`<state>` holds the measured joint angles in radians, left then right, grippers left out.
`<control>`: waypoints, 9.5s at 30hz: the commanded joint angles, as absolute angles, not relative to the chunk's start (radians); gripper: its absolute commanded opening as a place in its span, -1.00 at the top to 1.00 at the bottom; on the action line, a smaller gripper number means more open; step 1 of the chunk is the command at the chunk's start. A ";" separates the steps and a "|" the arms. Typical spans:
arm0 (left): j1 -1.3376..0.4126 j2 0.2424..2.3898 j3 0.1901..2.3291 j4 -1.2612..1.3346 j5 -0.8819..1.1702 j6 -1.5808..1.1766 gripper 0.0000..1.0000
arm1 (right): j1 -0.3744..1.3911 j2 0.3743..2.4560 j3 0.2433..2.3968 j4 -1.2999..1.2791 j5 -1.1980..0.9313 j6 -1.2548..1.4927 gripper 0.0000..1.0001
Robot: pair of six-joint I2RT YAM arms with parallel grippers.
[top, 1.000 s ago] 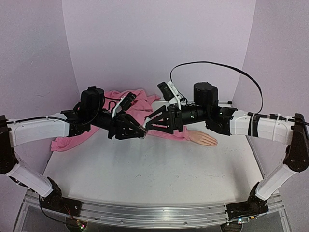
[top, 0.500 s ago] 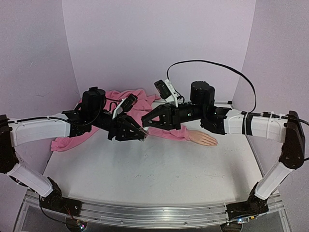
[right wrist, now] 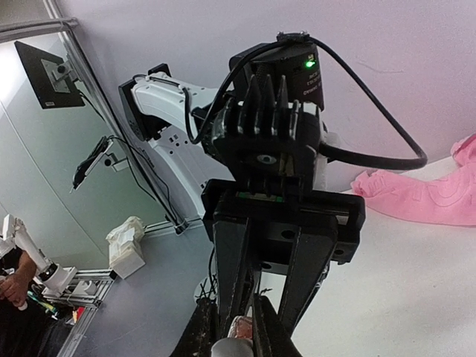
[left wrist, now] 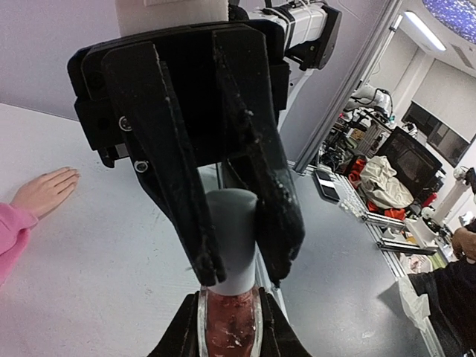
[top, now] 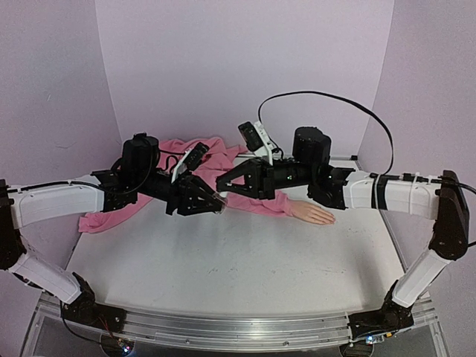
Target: Paint the nails
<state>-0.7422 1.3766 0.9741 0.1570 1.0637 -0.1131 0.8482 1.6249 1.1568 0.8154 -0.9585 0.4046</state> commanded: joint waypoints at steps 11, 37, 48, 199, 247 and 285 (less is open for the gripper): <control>-0.716 1.173 0.861 0.249 0.450 0.048 1.00 | 1.161 1.650 1.129 0.789 -0.004 0.634 1.00; -0.747 1.185 0.866 0.226 0.454 0.088 1.00 | 1.082 1.388 1.218 0.491 0.004 0.371 -0.96; -0.742 1.321 0.983 0.227 1.045 -0.052 1.00 | 0.862 1.417 1.130 0.638 -0.841 0.199 -0.84; -0.704 1.126 0.818 0.243 0.146 0.051 1.00 | 1.385 1.760 1.417 0.607 0.544 0.586 0.86; -0.733 1.369 1.017 0.224 1.125 -0.103 1.00 | 0.876 1.651 1.218 0.896 -0.992 0.428 0.56; -0.719 1.196 0.881 0.192 0.369 0.029 1.00 | 1.046 1.516 1.278 0.496 -0.037 0.436 -0.69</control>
